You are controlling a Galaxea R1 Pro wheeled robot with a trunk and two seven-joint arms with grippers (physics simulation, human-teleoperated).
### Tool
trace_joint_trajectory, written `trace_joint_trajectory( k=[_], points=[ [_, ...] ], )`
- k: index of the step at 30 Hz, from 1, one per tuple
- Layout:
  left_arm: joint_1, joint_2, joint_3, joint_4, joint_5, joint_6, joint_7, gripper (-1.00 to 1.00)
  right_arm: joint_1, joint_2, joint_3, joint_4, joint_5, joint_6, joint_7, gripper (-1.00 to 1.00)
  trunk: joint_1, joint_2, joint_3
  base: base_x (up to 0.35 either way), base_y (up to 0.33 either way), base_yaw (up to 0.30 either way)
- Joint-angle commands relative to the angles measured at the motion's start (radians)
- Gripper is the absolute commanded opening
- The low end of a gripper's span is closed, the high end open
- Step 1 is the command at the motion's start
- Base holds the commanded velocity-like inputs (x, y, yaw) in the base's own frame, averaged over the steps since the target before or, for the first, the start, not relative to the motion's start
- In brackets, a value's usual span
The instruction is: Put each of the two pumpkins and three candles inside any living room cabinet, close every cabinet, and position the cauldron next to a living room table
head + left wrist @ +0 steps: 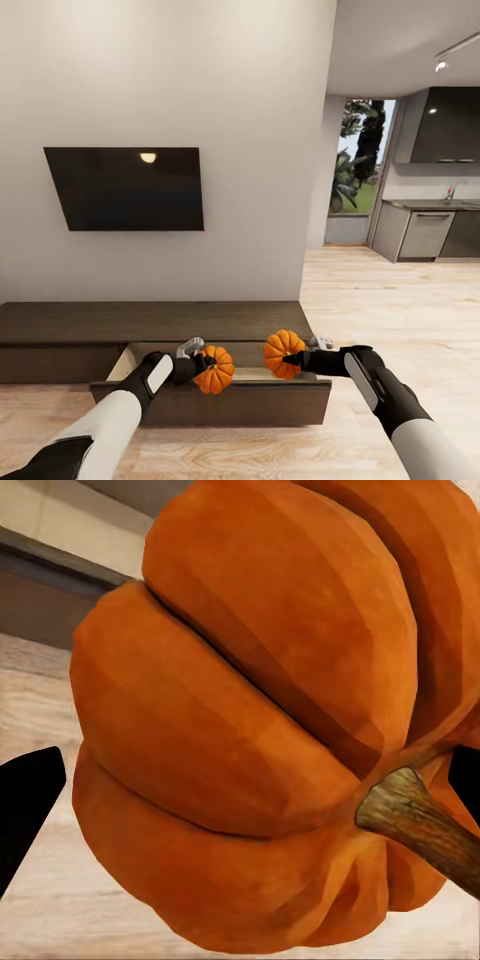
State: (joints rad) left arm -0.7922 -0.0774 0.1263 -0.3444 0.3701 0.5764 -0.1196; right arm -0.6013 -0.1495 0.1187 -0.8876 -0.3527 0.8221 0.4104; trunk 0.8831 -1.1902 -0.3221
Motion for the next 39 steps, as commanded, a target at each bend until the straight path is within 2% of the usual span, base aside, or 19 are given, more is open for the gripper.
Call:
trace_joint_trajectory(
  k=[1,3,5,10,12,13,15,18,24,31,39],
  points=[
    [-0.013,-0.003,0.008,-0.003,-0.004,0.012,0.004,-1.0,-0.001,-0.005,0.0,0.0,-0.005,0.005,-0.002,-1.0,0.0,-0.001,-0.001,0.0,0.0,0.0],
    [-0.043,-0.008,0.007,-0.003,-0.005,0.017,0.019,-1.0,-0.001,-0.009,-0.002,0.0,-0.005,0.007,-0.004,-1.0,0.0,-0.001,-0.001,0.0,0.0,0.0],
    [-0.086,-0.024,0.006,0.002,-0.006,0.025,0.064,-1.0,-0.001,-0.012,-0.003,0.001,-0.003,0.013,-0.006,-1.0,0.0,-0.001,-0.001,0.0,0.0,0.0],
    [-0.117,-0.049,0.0,0.006,-0.008,0.095,0.169,-1.0,-0.002,-0.017,-0.004,0.002,-0.003,0.064,-0.007,-1.0,0.0,-0.001,-0.001,0.0,0.0,0.0],
    [-0.121,-0.055,-0.018,0.01,-0.008,0.13,0.188,-1.0,-0.002,-0.016,-0.004,0.002,-0.003,0.098,-0.006,-1.0,0.0,-0.001,-0.001,0.0,0.0,0.0],
    [-0.123,-0.057,-0.048,0.015,-0.008,0.149,0.197,-1.0,-0.002,-0.016,-0.003,0.002,-0.004,0.126,-0.006,-1.0,0.0,-0.001,-0.001,0.0,0.0,0.0],
    [-0.124,-0.057,-0.083,0.018,-0.007,0.163,0.202,-1.0,-0.002,-0.016,-0.003,0.002,-0.004,0.145,-0.006,-1.0,0.0,-0.001,-0.001,0.0,0.0,0.0],
    [-0.125,-0.061,-0.107,0.02,-0.007,0.173,0.204,-1.0,-0.003,-0.017,-0.004,0.002,-0.001,0.168,-0.007,-1.0,0.0,-0.001,-0.001,0.0,0.0,0.0],
    [-0.125,-0.065,-0.113,0.044,-0.007,0.175,0.204,-1.0,-0.005,-0.016,-0.003,0.002,0.001,0.225,-0.007,-1.0,0.0,-0.001,-0.001,0.0,0.0,0.0],
    [-0.126,-0.072,-0.115,0.078,-0.007,0.175,0.204,-1.0,-0.006,-0.016,-0.002,0.002,0.001,0.225,-0.006,-1.0,0.0,-0.001,-0.001,0.039,0.0,0.0],
    [-0.126,-0.07,-0.115,0.085,-0.008,0.171,0.205,-1.0,-0.006,-0.015,0.005,0.002,0.001,0.225,-0.005,-1.0,0.0,-0.001,-0.001,0.273,0.0,0.0]
  ],
)
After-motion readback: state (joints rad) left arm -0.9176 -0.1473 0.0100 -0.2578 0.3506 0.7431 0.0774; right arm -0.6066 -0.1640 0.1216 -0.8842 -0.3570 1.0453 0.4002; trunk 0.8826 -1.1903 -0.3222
